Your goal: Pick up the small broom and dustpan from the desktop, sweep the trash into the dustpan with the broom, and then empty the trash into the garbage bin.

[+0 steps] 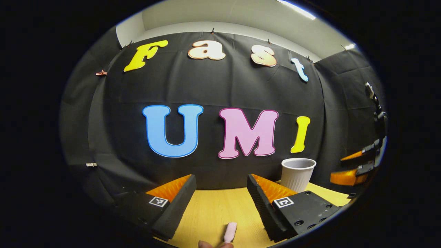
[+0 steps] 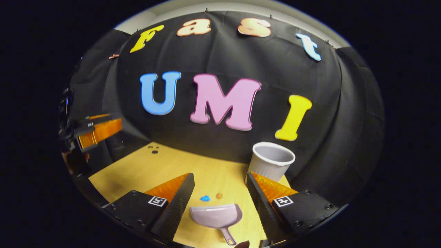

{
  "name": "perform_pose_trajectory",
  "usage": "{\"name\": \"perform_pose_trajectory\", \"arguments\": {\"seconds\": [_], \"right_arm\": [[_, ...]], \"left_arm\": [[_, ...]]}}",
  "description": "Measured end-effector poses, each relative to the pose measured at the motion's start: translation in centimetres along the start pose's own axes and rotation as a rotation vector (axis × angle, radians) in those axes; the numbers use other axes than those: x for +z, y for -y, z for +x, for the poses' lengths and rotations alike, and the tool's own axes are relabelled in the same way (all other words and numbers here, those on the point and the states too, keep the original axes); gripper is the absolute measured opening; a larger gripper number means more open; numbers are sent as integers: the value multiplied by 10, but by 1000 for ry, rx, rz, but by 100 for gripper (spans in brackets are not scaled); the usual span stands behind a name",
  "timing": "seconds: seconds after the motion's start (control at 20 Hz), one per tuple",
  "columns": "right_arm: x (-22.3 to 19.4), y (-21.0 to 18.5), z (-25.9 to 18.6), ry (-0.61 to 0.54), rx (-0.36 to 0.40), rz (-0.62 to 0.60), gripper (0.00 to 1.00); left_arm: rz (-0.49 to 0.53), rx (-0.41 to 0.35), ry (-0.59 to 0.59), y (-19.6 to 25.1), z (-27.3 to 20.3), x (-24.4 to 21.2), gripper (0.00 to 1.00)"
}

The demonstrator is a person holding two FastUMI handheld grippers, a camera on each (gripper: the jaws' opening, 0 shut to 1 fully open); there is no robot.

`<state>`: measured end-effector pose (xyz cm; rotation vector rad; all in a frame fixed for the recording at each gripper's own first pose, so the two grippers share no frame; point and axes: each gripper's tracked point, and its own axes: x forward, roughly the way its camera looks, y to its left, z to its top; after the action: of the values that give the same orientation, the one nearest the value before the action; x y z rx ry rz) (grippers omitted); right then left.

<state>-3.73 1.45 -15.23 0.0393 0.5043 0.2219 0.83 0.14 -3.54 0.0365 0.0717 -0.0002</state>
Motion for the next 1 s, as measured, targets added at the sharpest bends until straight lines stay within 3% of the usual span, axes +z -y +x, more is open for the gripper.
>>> {"name": "perform_pose_trajectory", "arguments": {"seconds": [0.5, 0.7, 1.0], "right_arm": [[-202, 16, 18, -511, 75, -25, 89], [-259, 21, 31, -663, 92, -52, 86], [-306, 15, 61, -789, 137, -75, 72]], "left_arm": [[28, 0, -63, -2, 1, -29, 95], [36, 12, -76, -3, -2, -33, 96], [34, 63, -111, -15, -11, -43, 95]]}}
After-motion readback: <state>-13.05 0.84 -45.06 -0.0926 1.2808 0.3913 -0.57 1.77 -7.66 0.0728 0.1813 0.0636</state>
